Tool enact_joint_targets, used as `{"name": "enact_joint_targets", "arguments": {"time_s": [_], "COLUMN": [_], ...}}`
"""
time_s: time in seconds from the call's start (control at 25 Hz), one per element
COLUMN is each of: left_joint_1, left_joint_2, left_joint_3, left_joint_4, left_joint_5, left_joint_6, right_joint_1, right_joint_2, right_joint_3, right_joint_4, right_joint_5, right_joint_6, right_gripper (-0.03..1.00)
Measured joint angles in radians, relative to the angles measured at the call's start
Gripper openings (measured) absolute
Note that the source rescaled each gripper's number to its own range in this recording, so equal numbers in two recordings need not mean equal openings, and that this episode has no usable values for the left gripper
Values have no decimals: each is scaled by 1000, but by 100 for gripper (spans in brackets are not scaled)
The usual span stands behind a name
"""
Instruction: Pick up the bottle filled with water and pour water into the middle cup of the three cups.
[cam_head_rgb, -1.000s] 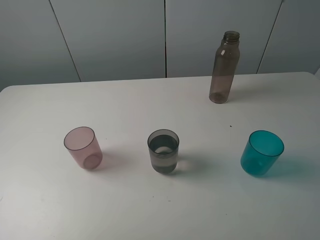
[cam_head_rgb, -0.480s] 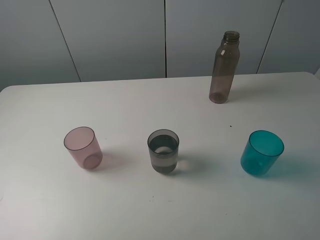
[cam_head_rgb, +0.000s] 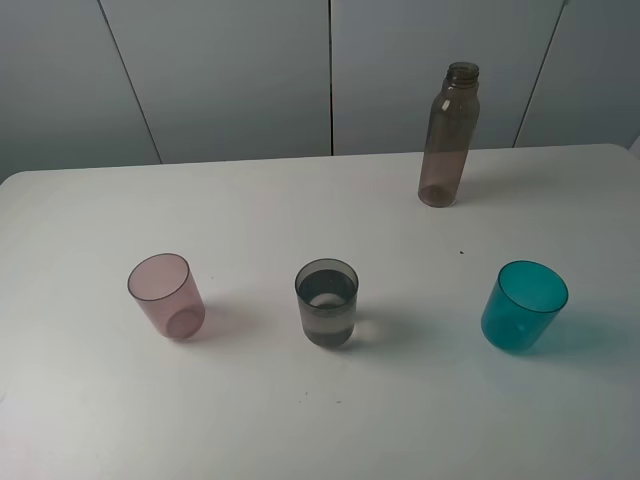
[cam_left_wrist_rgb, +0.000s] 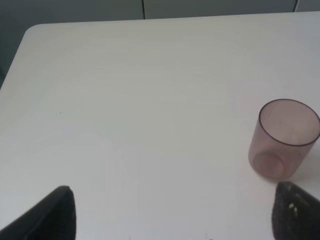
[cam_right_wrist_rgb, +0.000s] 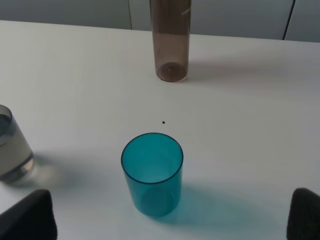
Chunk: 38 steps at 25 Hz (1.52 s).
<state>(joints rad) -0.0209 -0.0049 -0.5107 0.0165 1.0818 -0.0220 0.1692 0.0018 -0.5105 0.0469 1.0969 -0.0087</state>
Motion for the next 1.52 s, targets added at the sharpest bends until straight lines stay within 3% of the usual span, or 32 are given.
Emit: {"name": "enact_joint_targets", "arguments": {"time_s": [0.16, 0.48, 1.52], "left_joint_1": [0, 0, 0], "left_joint_2": [0, 0, 0], "left_joint_3": [0, 0, 0], "left_joint_4": [0, 0, 0], "left_joint_5": [0, 0, 0], "left_joint_6": [0, 0, 0], "right_joint_1": [-13, -138, -141], "right_joint_2": [0, -2, -2], "right_joint_3": [0, 0, 0], "right_joint_4": [-2, -2, -2], "right_joint_5": [0, 0, 0], "right_joint_6": [9, 9, 9], "right_gripper": [100, 100, 100]}}
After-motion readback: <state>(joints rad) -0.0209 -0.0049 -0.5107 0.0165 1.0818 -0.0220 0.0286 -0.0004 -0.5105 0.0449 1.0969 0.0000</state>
